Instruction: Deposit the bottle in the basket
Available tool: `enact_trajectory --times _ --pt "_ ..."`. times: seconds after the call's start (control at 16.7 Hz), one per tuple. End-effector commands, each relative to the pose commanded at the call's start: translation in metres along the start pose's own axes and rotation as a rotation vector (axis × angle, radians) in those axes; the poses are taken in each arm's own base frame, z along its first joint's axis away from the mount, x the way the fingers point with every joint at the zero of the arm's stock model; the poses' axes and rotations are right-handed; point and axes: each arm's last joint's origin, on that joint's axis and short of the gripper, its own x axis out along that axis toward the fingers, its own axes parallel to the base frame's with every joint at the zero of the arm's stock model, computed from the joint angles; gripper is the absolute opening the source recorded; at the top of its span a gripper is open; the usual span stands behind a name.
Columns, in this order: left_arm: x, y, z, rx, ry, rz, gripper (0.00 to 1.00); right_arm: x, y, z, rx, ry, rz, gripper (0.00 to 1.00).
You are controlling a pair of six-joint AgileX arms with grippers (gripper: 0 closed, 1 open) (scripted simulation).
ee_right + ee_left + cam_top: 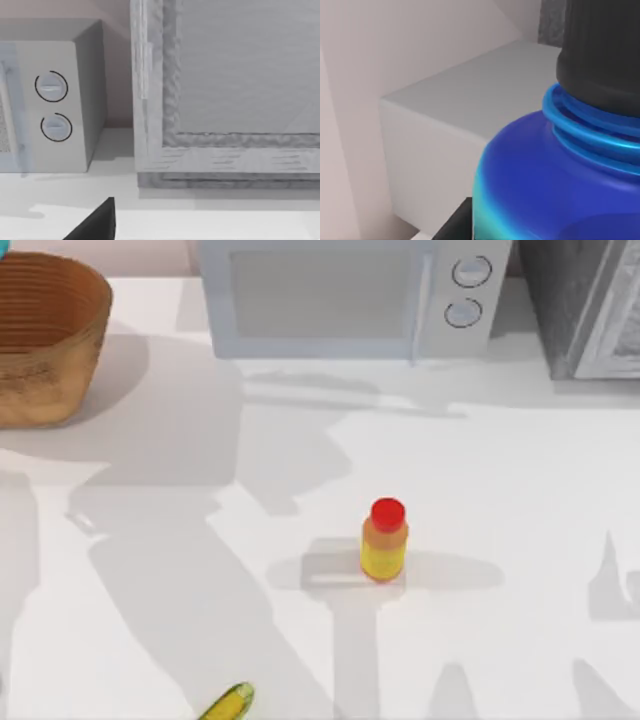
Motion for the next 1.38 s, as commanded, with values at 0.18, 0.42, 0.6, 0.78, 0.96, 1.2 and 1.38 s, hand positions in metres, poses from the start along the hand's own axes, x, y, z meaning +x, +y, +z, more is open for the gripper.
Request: enact_trajectory --times 0.18,0.42,0.6,0.78,0.96,1.2,1.38 --pt "-0.046 0.016 0.01 -0.001 0.008 0.115 0.0 0.0 0.0 0.0 0.0 0.0 0.0 1.0" --pt "-0.059 0.019 0.011 0.002 0.011 0.148 0.0 0.0 0.0 0.0 0.0 0.0 0.0 1.0" --pt "-0.057 0.018 0.012 0.008 0.01 0.146 0.0 0.0 0.0 0.0 0.0 0.0 0.0 1.0" --pt "-0.046 0.021 0.005 0.008 0.012 0.148 0.0 0.0 0.0 0.0 0.0 0.0 0.0 1.0" --pt "-0.026 0.025 -0.006 0.005 0.014 0.152 0.0 0.0 0.0 0.0 0.0 0.0 0.0 1.0" --pt "-0.004 0.027 -0.019 0.002 0.011 0.149 0.0 0.0 0.0 0.0 0.0 0.0 0.0 1.0" --pt "-0.002 0.027 -0.02 0.002 0.01 0.148 0.0 0.0 0.0 0.0 0.0 0.0 0.0 1.0"
